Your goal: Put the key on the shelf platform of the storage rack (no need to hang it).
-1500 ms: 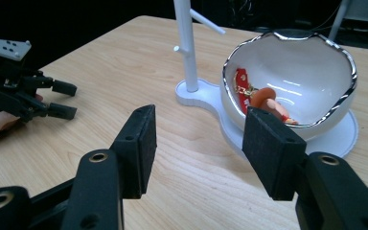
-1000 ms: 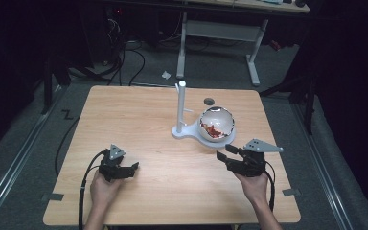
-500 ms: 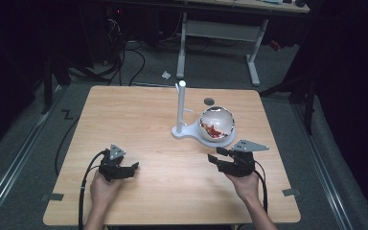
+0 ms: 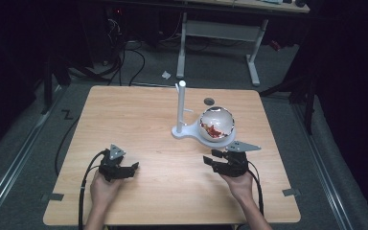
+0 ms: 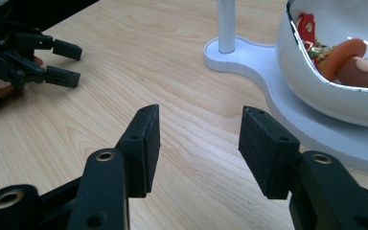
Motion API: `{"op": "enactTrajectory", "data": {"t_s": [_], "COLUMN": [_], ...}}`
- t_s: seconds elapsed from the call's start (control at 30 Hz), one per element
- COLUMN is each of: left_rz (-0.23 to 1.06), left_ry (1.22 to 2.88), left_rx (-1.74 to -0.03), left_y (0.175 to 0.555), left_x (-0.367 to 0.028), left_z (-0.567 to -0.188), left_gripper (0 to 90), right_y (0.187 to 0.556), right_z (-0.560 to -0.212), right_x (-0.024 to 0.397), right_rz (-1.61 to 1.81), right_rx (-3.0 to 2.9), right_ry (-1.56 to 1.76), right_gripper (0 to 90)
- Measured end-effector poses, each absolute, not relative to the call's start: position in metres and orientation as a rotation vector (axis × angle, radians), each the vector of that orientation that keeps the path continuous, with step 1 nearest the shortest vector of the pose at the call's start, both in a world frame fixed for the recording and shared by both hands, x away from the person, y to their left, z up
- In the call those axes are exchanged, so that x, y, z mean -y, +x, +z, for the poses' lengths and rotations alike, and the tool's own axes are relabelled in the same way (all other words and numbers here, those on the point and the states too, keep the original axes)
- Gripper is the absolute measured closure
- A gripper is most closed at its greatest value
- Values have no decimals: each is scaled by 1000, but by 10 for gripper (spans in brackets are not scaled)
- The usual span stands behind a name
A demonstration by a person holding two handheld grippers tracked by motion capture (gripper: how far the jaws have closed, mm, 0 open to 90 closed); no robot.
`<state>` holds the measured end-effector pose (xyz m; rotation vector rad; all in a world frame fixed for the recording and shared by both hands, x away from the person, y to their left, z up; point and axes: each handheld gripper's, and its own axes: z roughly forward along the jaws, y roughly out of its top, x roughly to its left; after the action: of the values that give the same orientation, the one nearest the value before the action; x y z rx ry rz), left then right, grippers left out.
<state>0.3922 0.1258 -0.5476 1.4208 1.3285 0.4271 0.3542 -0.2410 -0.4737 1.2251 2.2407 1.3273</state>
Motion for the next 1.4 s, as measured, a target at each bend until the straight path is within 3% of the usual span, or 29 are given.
{"op": "enactTrajectory", "data": {"t_s": [1.4], "left_rz": [428], "left_ry": [1421], "left_rx": [-1328], "left_y": [392], "left_x": [-126], "left_z": [-548], "left_gripper": [230], "right_y": [371], "right_z": [-524], "right_x": [229], "right_rz": [1072], "right_rx": [-2301], "right_ry": [1240], "right_gripper": [535]}}
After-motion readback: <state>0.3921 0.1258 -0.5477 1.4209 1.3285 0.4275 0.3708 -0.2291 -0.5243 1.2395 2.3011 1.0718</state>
